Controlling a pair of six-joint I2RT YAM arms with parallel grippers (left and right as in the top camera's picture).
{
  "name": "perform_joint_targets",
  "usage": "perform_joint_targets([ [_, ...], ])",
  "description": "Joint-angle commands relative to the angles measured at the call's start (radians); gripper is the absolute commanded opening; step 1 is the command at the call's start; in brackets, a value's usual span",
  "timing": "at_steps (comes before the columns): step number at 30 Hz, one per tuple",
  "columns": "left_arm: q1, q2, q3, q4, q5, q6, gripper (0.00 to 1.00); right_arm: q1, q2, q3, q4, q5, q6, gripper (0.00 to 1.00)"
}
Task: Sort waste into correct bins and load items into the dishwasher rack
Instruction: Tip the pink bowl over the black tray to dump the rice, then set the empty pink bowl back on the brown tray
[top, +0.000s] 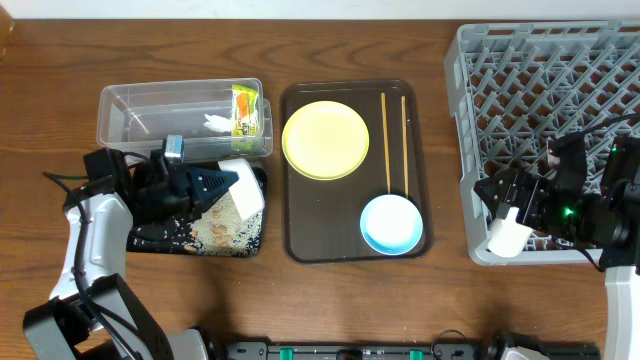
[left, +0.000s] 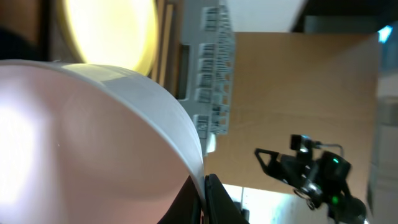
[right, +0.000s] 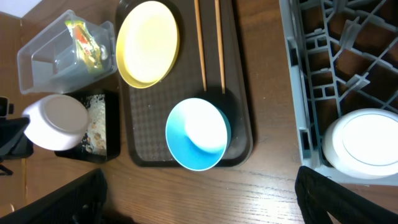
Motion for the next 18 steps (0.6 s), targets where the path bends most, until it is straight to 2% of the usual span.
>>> perform_joint_targets([
  [1, -0.023, -0.031, 0.005, -0.018, -0.115, -0.085, 0.06, 0.015, 0.0, 0.011, -0.001, -0.004, -0.01, 0.95],
  [5, -0.124, -0.111, 0.025, -0.069, -0.302, -0.163, 0.06, 0.015, 0.0, 0.011, 0.007, -0.004, -0.01, 0.95],
  [8, -0.267, -0.21, 0.05, -0.084, -0.51, -0.273, 0.06, 0.015, 0.0, 0.011, 0.019, -0.004, -0.009, 0.95],
  [13, -0.597, -0.313, 0.054, -0.024, -0.929, -0.423, 0.06, 0.015, 0.0, 0.011, 0.033, -0.004, -0.009, 0.95],
  [18, -0.92, -0.254, 0.053, 0.044, -1.355, -0.466, 0.06, 0.015, 0.0, 0.011, 0.032, -0.004, -0.009, 0.95],
])
